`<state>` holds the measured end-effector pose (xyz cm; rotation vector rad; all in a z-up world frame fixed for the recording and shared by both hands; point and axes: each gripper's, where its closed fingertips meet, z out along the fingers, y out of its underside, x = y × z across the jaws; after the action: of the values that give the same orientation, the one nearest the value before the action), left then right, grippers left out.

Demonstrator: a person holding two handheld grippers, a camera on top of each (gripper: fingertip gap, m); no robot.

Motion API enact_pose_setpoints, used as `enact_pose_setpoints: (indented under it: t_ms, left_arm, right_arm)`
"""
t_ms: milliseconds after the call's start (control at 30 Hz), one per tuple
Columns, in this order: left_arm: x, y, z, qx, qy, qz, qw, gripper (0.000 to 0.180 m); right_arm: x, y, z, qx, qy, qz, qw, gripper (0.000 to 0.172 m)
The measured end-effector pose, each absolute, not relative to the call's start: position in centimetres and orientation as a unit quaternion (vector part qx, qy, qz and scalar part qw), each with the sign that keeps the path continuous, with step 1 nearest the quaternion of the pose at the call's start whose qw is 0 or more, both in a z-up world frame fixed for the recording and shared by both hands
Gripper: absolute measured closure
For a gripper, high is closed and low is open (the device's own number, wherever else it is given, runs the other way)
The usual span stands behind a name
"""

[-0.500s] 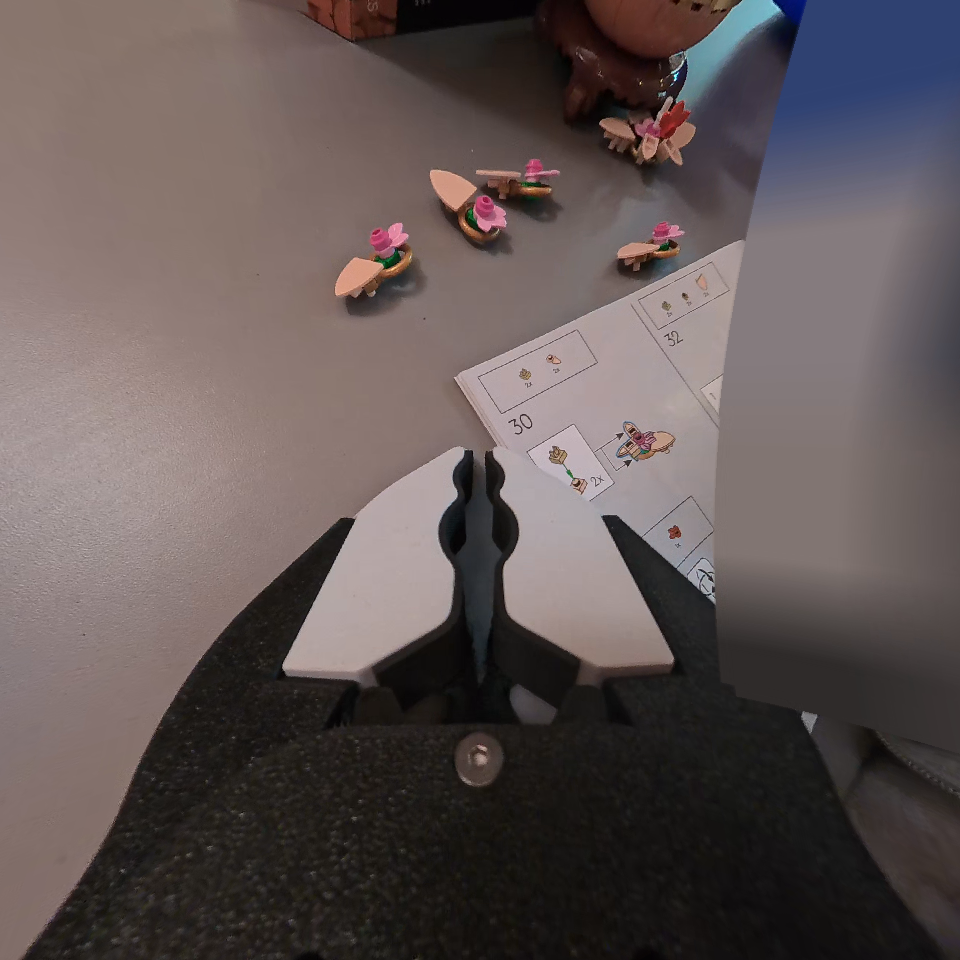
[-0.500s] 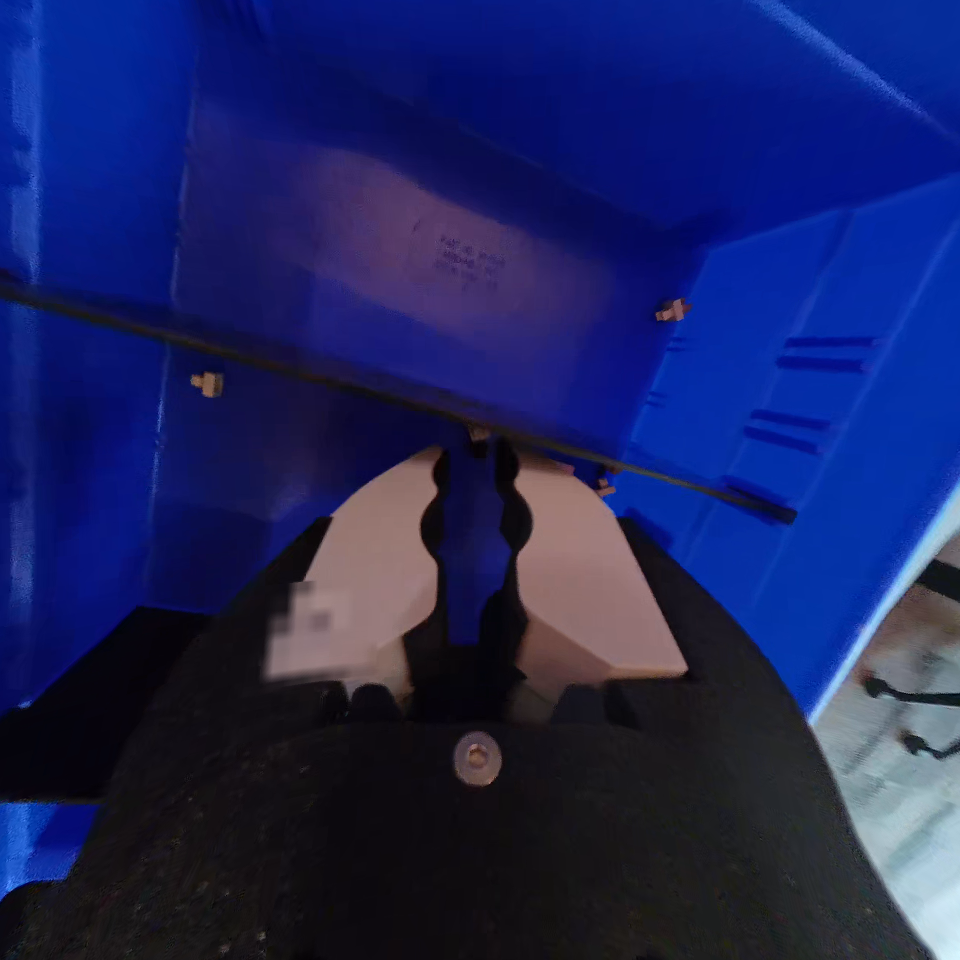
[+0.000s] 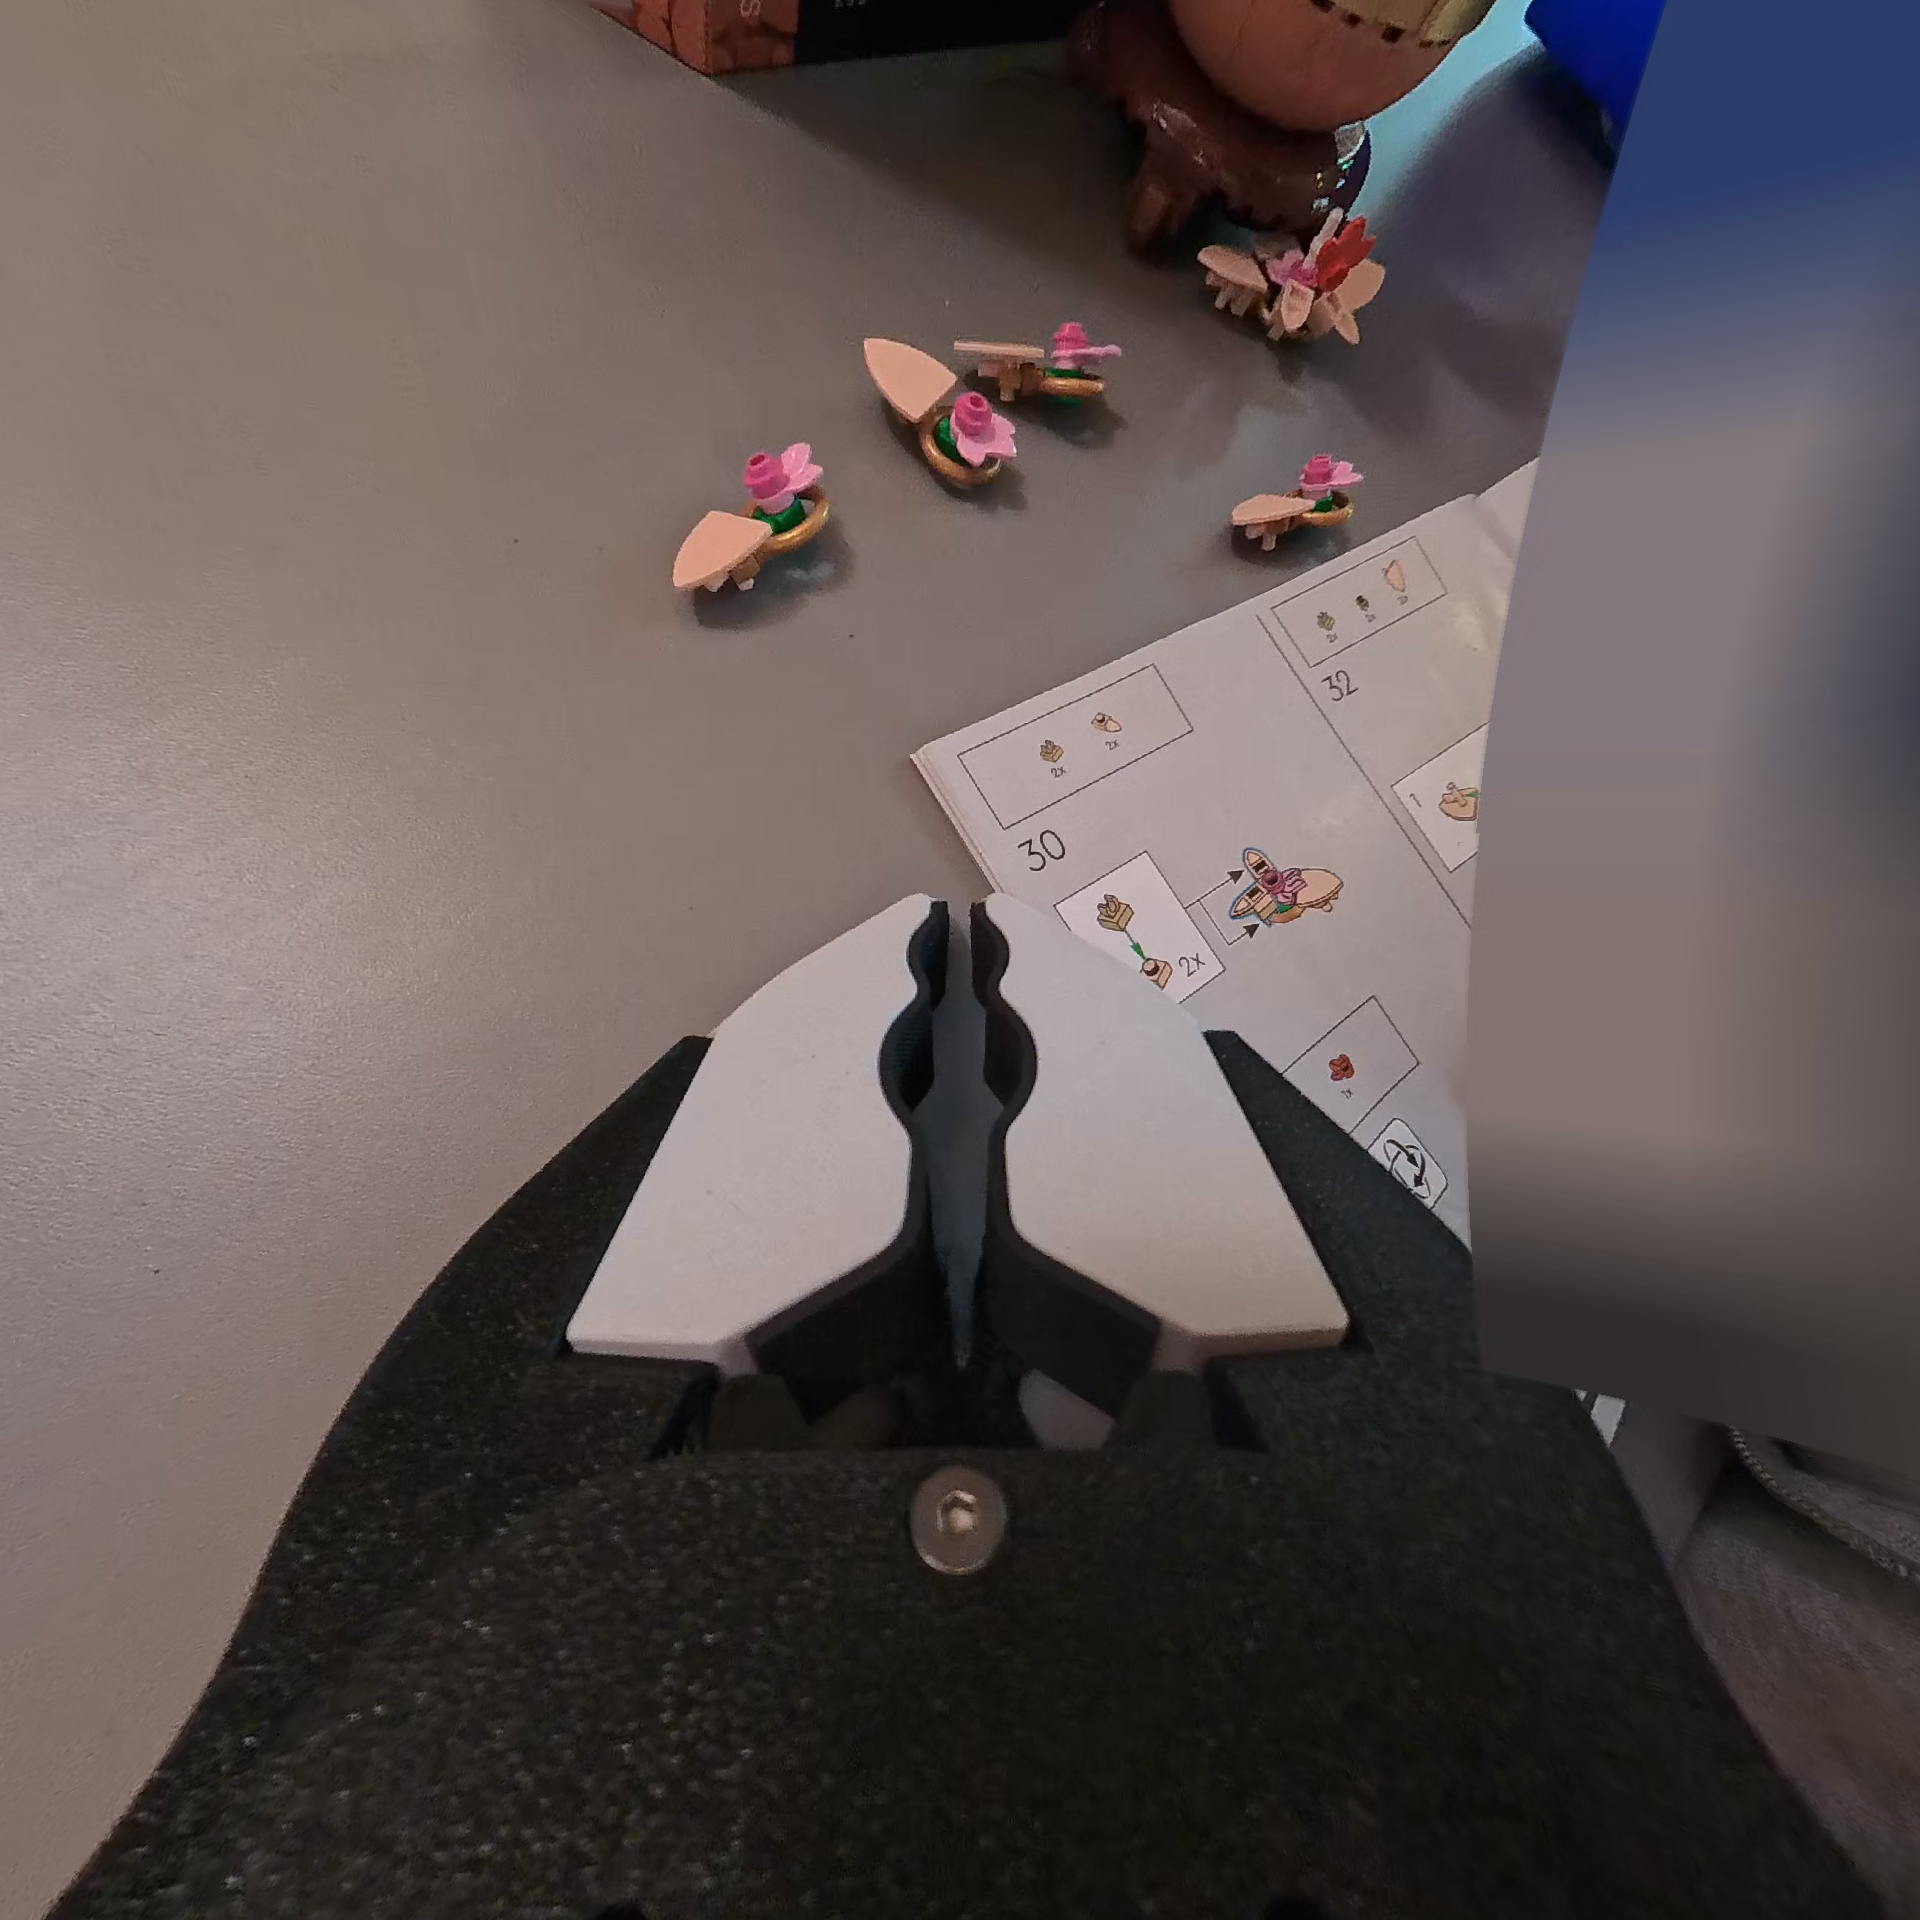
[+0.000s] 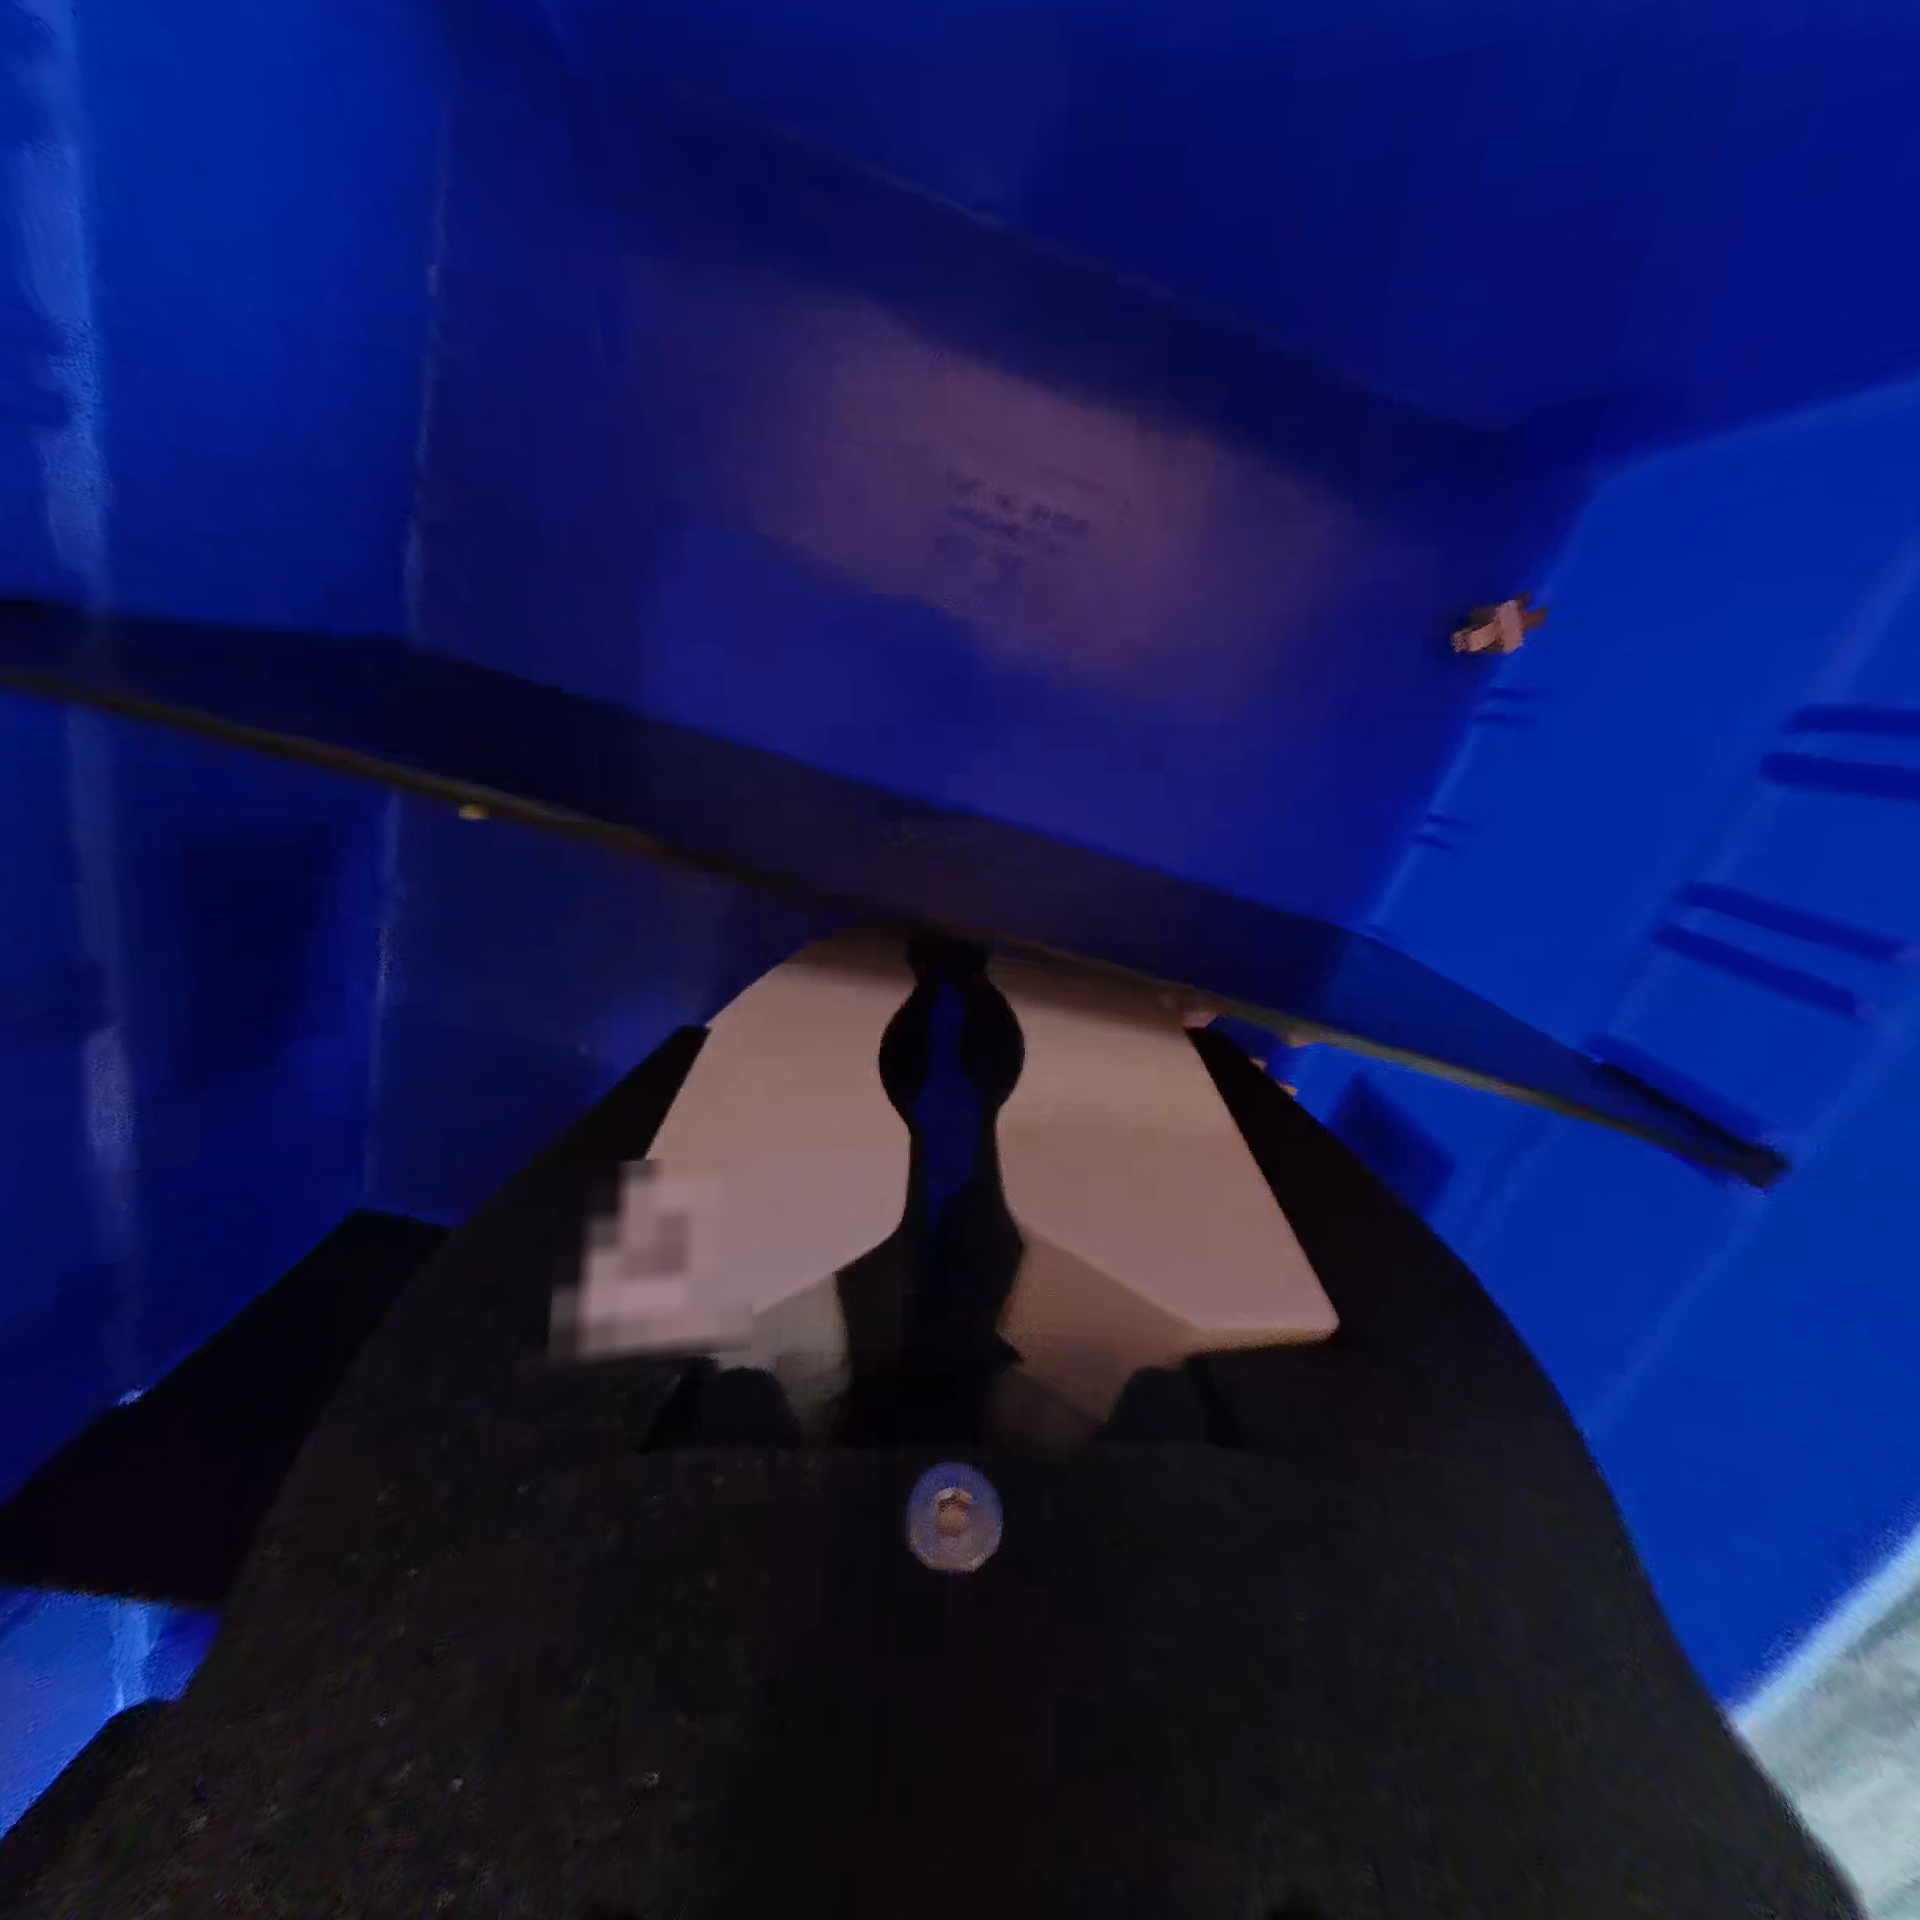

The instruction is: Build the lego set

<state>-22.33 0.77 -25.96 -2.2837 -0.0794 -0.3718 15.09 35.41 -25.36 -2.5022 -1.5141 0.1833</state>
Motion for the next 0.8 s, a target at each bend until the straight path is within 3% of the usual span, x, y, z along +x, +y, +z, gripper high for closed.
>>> enact_pose_setpoints:
  t_ms: [100, 200, 233, 333, 633, 800]
  left_arm:
    - [-22.3, 0.8, -26.0, -0.904, -0.031, -0.145, 0.402, 0.176]
    - [-22.3, 0.8, -26.0, -0.903, -0.032, -0.149, 0.401, 0.176]
    - [-22.3, 0.8, -26.0, -0.903, -0.032, -0.15, 0.401, 0.176]
    - [-22.3, 0.8, -26.0, -0.903, -0.031, -0.149, 0.402, 0.176]
    - [-22.3, 0.8, -26.0, -0.902, -0.034, -0.154, 0.401, 0.176]
    - [-22.3, 0.8, -26.0, -0.903, -0.032, -0.15, 0.401, 0.176]
  right_arm:
    - [15.3, 35.9, -22.8, -0.833, -0.532, 0.053, 0.141, 0.172]
    - [16.6, 36.1, -23.2, -0.835, -0.538, 0.028, 0.113, 0.171]
    - [16.5, 35.6, -23.7, -0.838, -0.536, 0.043, 0.094, 0.149]
    - [16.6, 35.0, -24.8, -0.832, -0.55, 0.038, 0.065, 0.147]
    - [16.9, 34.9, -26.2, -0.83, -0.554, 0.041, 0.045, 0.166]
    - [13.2, 32.9, -19.3, -0.79, -0.575, 0.129, 0.169, 0.166]
